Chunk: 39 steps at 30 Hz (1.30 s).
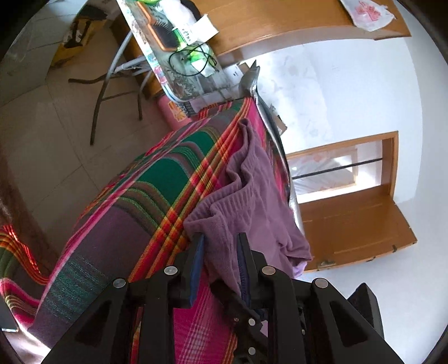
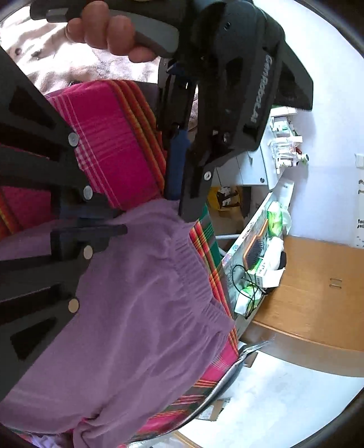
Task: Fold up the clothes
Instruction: 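Grasp the purple pants waistband with the right tool beside the left tool, then lift the pants by the waistband with both tools and swing them over the bed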
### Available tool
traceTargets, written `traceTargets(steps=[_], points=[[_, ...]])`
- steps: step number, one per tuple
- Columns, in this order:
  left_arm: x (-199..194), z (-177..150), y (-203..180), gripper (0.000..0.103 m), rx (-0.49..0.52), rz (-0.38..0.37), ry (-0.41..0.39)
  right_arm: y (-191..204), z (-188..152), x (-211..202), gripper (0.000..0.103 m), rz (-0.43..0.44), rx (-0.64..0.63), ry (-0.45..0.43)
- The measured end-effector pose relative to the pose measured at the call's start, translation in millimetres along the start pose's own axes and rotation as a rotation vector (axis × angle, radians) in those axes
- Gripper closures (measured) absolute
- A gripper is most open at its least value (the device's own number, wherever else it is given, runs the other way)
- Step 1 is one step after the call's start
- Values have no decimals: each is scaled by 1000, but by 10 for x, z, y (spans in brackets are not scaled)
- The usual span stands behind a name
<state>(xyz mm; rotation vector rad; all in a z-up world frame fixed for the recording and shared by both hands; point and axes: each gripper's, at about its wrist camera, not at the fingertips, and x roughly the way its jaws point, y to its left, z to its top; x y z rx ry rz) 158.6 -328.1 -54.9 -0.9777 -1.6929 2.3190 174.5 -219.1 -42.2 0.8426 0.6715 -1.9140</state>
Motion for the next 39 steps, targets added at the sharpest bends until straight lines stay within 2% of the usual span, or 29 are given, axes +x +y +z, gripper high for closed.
traceTargets(steps=[3,5,7,10,13,14,16,19,26,30,35,39], points=[[-27,-48,28,75,-28,-18,12,51,-20,-70,101,2,-11,-17],[-48,-78,12,66,-36,-38,16,110,-31,-118,101,-3,-30,-27],[-55,-104,-15,61,-32,-52,19,172,-44,-137,101,-7,-44,-29],[-62,-135,-46,62,-4,-49,22,235,-78,-181,101,-13,-50,-33],[-88,-163,-66,68,15,-44,10,273,-100,-247,101,-17,-53,-45],[-90,-170,-62,79,22,-41,3,290,-107,-278,101,-17,-56,-51],[-92,-180,-28,88,17,-45,-4,340,-117,-338,101,-22,-71,-63],[-138,-198,17,91,10,-56,-16,398,-136,-377,101,-10,-80,-64],[-379,-245,-7,93,43,-60,-64,545,-133,-467,101,15,-91,-84],[-422,-267,29,93,60,-29,-82,620,-131,-479,101,22,-98,-86],[-385,-286,96,92,46,9,-79,511,-152,-355,99,59,-15,-28],[-450,-287,16,92,69,27,-112,410,-204,-541,97,56,-3,-67]])
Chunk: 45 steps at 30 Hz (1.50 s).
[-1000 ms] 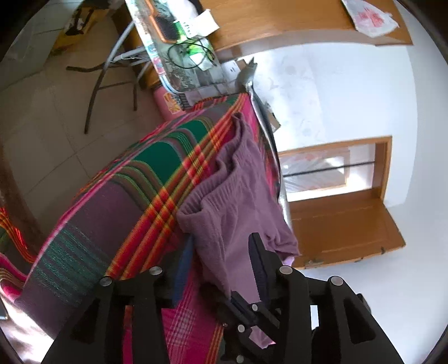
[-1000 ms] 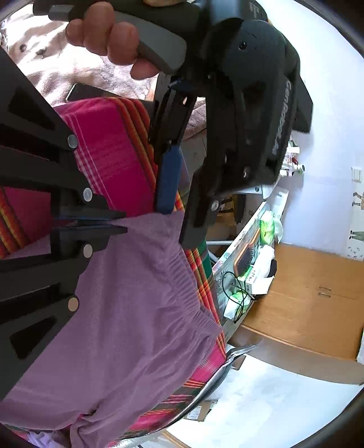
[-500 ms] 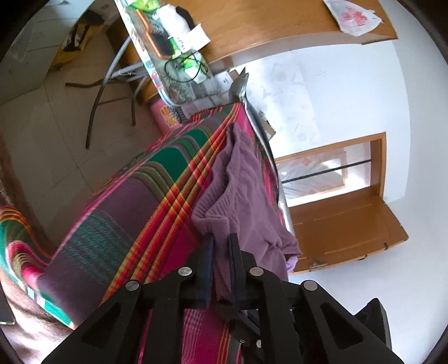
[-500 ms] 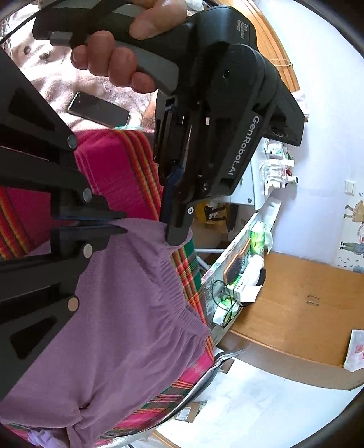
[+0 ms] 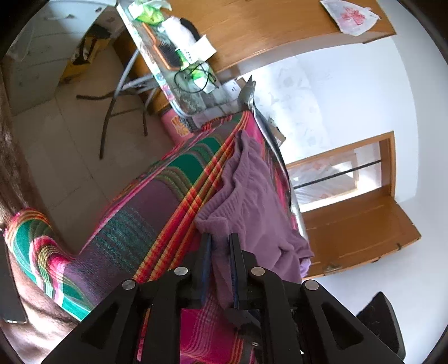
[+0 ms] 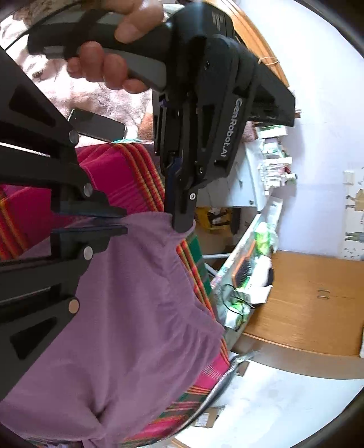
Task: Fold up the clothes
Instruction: 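Lift the pants by the waistband with both tools and swing them over the bed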
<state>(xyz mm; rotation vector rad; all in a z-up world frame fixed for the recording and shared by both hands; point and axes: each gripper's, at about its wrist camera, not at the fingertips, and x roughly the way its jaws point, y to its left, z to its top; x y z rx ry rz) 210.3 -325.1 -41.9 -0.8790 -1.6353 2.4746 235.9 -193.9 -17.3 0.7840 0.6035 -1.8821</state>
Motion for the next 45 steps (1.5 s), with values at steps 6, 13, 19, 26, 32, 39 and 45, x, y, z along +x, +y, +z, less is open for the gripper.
traceTargets(steps=[6,13,19,26,32,39,45], points=[[-218,6,-188,83,71,57,-104,-464,-156,-504,92,-61,123,-81],[-164,-151,-606,79,184,66,-80,-1562,-779,-1379,88,-356,383,-141],[50,-357,-1011,79,268,55,-32,-2549,-1805,-2303,87,-710,708,-139],[627,-720,-1445,79,355,-12,109,-3136,-2667,-3015,70,-922,919,-171],[1172,-1023,-1704,79,430,-22,239,-3622,-3043,-3156,65,-866,988,-191],[1623,-1322,-1862,79,470,-23,350,-3904,-3323,-3018,64,-713,1061,-196],[1847,-1398,-1799,79,448,28,389,-3945,-3440,-2864,67,-572,1068,-236]])
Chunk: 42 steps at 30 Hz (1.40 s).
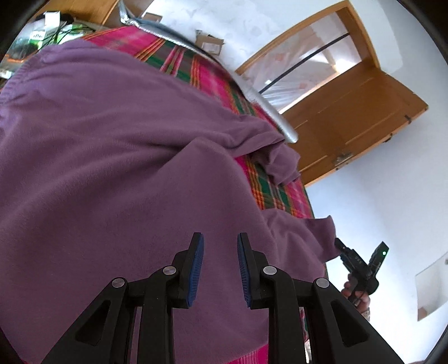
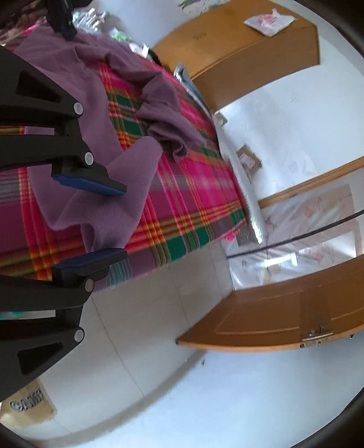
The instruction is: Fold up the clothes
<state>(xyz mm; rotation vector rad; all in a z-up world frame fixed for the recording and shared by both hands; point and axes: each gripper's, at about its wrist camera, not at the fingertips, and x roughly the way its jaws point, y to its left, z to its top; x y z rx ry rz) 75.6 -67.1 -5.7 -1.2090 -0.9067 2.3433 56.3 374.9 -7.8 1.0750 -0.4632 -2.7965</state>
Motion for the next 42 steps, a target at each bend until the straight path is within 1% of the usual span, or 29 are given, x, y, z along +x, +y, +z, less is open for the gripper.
traceTargets(steps=[1,3,5,6,8,13,16,19,24,34,37,42], points=[[28,3,-11,79,-1,5,3,-16,-10,16,77,17,16,-3],[84,1,-34,79,3,12,14,-41,-35,13,89,26,28,-5],[132,-3,-61,79,8,18,22,-49,-70,-7,96,27,23,-1],[150,-7,-72,79,10,20,27,-49,-67,-41,97,30,17,-1],[204,-13,-86,79,13,25,36,-29,-73,-125,97,22,-3,-27],[282,-29,-113,79,14,29,54,-107,11,-425,98,-32,24,-144],[318,-31,-131,79,17,28,58,-181,43,-579,98,-68,32,-187],[366,-46,-160,79,24,30,72,-268,64,-646,98,-101,52,-210],[420,-80,-206,79,32,28,88,-423,28,-668,98,-143,90,-220],[498,-125,-265,79,39,25,115,-703,-182,-857,98,-181,153,-234],[519,-138,-287,79,46,19,124,-807,-273,-834,98,-210,171,-210],[531,-145,-309,79,49,23,124,-826,-386,-711,98,-280,122,-151]])
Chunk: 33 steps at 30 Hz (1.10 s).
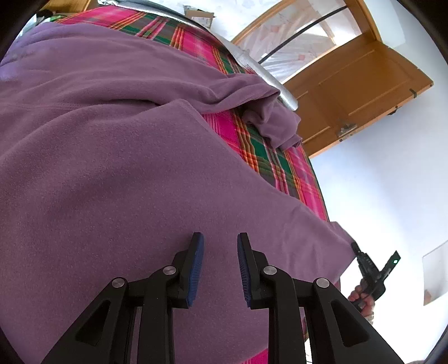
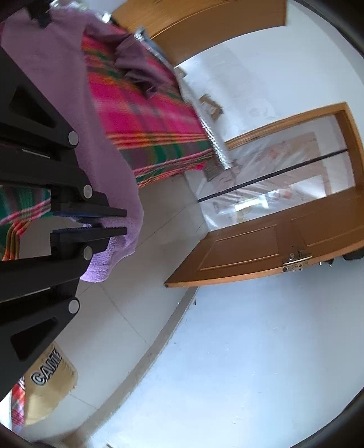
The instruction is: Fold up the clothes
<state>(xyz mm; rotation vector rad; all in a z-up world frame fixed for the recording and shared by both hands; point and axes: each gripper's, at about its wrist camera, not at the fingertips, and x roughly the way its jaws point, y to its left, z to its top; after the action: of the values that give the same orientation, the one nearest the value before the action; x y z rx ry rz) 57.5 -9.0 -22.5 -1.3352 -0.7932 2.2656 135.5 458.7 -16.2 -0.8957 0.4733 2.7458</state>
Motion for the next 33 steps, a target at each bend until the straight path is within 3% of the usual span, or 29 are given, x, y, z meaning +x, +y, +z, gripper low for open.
traceTargets(steps=[3,14,20,24,25,29,33], points=[[3,4,-1,79,-4,-1,0,6,-39,119,97,-54,-29,45],[-10,1,22,79,-14,-11,-4,-135,-2,58,97,-134,29,44],[-40,-15,38,79,-23,-24,0,-45,44,27,96,-3,54,61],[-114,-33,68,79,-28,-32,-9,194,60,192,70,115,13,138],[-143,-35,84,79,-32,-31,-16,257,49,257,68,123,-2,159],[-273,-37,185,79,-54,-26,-43,429,12,452,68,121,-29,219],[-347,-33,289,79,-77,-25,-59,457,-52,506,84,113,-16,226]])
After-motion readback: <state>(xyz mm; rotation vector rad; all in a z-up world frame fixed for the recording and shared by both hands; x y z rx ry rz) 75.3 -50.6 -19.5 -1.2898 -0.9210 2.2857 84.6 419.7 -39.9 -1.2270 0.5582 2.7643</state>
